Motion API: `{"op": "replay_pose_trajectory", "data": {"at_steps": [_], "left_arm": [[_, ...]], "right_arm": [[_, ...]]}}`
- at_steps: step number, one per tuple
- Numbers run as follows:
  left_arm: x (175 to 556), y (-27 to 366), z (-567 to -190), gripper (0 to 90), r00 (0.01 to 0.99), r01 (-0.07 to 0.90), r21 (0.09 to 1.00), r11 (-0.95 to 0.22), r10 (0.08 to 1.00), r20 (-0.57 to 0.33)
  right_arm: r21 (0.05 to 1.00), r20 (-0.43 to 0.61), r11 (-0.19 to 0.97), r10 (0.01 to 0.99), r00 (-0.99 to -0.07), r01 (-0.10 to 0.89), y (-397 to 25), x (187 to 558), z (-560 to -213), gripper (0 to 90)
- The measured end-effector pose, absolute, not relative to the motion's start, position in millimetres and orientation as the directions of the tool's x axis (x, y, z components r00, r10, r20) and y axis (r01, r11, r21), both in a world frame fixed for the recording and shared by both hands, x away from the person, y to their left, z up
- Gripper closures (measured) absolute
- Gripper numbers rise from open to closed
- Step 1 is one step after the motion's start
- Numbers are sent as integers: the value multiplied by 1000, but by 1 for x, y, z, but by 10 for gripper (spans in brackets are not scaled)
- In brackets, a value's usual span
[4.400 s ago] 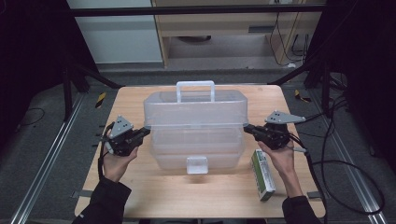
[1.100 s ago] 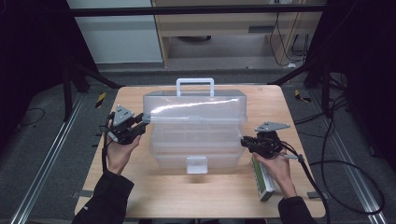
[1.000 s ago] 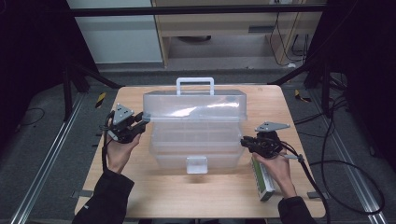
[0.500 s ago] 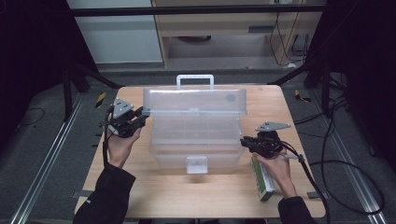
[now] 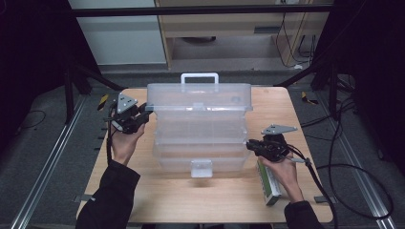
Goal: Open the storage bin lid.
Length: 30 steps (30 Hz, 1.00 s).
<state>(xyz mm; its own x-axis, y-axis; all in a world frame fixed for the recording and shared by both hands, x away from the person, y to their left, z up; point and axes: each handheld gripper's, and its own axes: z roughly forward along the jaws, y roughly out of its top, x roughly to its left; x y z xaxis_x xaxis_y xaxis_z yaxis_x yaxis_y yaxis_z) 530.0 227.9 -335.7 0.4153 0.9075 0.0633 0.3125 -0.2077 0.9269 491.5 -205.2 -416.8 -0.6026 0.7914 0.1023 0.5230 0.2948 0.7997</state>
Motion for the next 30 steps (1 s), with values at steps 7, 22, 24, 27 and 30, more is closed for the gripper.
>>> {"op": "replay_pose_trajectory", "data": {"at_steps": [7,22,24,27,30], "left_arm": [[536,226,-331,772,407,308,928,-210,910,71],[551,226,-323,774,405,318,929,-191,913,49],[552,226,-322,775,404,318,928,-193,913,52],[555,224,-321,776,396,314,931,-188,917,52],[557,224,-320,778,392,314,932,-183,919,49]], "right_arm": [[801,104,289,795,-598,525,-205,491,-417,772],[796,97,288,808,-581,533,-202,491,-416,765],[794,96,287,812,-576,537,-202,491,-416,761],[793,93,285,817,-570,539,-201,491,-416,742],[788,87,291,820,-566,543,-200,491,-416,712]]}}
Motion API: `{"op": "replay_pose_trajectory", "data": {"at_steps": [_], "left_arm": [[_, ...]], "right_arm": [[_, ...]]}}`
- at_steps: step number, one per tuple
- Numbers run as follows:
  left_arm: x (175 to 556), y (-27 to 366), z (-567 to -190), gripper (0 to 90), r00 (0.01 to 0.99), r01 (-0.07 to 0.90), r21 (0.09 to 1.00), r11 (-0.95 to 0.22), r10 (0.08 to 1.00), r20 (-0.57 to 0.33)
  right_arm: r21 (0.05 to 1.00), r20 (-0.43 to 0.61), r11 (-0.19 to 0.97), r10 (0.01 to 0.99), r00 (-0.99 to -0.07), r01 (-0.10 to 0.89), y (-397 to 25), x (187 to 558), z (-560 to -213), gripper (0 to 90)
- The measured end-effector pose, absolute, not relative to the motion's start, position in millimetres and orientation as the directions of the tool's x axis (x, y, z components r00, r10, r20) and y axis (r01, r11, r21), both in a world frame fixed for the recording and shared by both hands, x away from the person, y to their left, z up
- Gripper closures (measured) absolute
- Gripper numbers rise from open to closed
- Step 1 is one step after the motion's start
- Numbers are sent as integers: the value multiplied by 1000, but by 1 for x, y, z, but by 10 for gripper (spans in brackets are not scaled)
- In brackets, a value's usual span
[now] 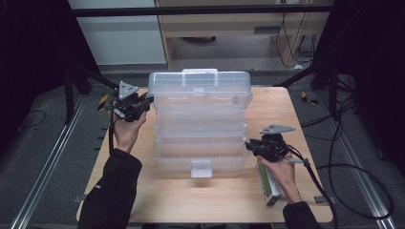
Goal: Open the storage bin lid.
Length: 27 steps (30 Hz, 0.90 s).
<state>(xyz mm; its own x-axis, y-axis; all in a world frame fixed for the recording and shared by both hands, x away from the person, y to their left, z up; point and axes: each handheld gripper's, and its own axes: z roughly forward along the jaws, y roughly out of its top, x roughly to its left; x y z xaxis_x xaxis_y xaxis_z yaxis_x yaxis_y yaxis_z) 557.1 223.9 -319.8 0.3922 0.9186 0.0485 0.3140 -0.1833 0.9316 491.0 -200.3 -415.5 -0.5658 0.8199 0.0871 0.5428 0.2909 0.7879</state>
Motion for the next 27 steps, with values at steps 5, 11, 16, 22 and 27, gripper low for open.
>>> {"op": "replay_pose_trajectory", "data": {"at_steps": [5,11,16,22,27], "left_arm": [[561,223,-318,779,386,311,932,-187,921,56],[567,221,-316,781,376,312,932,-186,925,59],[571,220,-315,781,372,311,932,-186,926,60],[577,220,-313,780,372,313,930,-195,926,69],[581,219,-312,780,368,313,930,-191,927,67]], "right_arm": [[785,96,284,822,-561,550,-201,491,-415,711],[779,108,280,822,-560,561,-201,492,-416,710],[779,107,283,820,-563,560,-199,493,-417,720],[773,114,277,824,-555,570,-199,493,-417,723],[772,116,273,827,-550,574,-198,493,-416,726]]}}
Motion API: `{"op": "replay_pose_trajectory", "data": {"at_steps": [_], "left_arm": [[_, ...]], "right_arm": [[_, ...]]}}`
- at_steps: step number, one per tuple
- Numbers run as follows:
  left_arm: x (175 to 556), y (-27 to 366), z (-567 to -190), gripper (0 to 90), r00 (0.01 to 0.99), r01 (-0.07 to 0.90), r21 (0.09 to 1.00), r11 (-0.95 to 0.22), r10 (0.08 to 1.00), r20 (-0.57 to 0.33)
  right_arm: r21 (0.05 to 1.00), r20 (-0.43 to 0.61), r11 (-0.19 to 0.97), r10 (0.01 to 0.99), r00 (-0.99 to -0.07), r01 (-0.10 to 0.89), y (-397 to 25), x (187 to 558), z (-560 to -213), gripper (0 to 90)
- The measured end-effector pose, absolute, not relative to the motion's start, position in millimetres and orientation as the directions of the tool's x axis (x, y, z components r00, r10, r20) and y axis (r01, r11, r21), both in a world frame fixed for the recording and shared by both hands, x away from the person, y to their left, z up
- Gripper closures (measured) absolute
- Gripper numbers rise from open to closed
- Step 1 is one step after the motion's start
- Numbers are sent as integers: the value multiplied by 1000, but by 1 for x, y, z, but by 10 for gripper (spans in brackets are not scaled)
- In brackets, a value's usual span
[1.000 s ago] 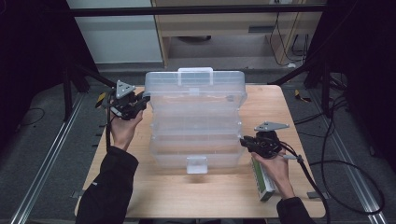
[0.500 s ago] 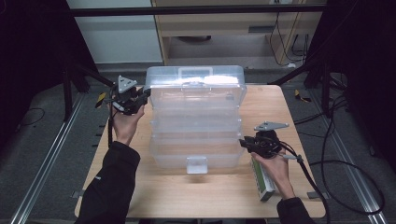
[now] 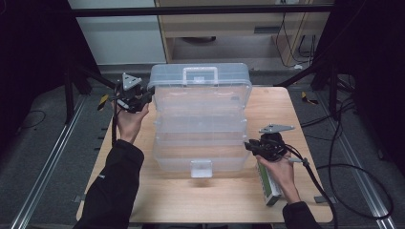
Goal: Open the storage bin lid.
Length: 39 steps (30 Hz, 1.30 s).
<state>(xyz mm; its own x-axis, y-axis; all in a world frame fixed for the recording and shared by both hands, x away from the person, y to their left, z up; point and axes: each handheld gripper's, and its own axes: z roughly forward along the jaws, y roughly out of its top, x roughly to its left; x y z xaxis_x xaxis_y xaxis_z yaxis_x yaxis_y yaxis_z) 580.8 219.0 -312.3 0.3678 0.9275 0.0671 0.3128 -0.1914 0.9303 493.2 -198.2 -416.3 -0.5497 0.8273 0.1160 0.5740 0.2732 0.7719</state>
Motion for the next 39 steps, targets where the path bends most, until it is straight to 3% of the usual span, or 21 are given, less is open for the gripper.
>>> {"op": "replay_pose_trajectory", "data": {"at_steps": [39], "left_arm": [[625,212,-308,784,338,341,921,-185,939,64]], "right_arm": [[770,120,270,828,-547,578,-198,493,-416,727]]}}
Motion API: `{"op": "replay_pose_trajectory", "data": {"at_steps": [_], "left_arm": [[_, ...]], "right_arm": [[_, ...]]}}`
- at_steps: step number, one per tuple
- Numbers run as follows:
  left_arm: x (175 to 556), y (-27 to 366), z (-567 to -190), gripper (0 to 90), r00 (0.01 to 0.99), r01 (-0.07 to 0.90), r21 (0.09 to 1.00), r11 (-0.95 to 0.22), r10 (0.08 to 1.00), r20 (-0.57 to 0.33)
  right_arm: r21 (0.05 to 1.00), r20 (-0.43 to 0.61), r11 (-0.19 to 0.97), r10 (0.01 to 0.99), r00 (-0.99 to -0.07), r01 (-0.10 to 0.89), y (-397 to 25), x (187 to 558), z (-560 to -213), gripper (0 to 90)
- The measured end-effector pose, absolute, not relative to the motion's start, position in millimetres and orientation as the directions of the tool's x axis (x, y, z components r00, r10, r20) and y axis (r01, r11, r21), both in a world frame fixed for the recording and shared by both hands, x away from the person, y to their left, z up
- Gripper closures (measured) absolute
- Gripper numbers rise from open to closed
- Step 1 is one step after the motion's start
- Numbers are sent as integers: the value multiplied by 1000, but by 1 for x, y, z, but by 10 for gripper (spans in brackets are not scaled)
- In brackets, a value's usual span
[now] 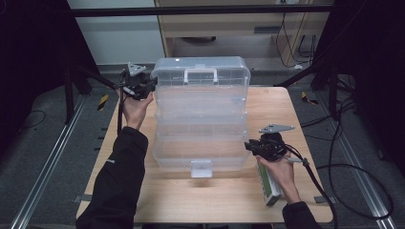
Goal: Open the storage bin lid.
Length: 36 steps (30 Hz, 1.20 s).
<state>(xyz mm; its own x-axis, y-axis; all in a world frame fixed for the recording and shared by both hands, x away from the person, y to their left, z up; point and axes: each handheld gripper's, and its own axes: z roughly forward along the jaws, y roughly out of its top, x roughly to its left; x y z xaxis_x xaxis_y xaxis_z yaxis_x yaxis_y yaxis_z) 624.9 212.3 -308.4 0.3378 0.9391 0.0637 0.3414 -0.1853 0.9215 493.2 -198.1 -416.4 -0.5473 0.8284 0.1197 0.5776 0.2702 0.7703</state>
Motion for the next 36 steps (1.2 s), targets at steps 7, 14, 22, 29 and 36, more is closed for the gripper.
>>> {"op": "replay_pose_trajectory", "data": {"at_steps": [7,14,22,29,36], "left_arm": [[633,212,-311,780,331,338,924,-179,942,61],[642,209,-311,777,320,356,916,-187,945,68],[649,209,-315,774,314,345,921,-179,947,67],[658,207,-315,771,305,366,913,-180,950,65],[663,207,-316,767,309,372,908,-190,948,71]], "right_arm": [[769,119,273,828,-549,578,-198,493,-416,726],[769,118,273,828,-549,578,-198,493,-416,726],[770,111,279,827,-550,574,-198,494,-416,726],[770,107,282,827,-552,572,-198,494,-416,725],[771,107,282,826,-553,571,-198,494,-416,725]]}}
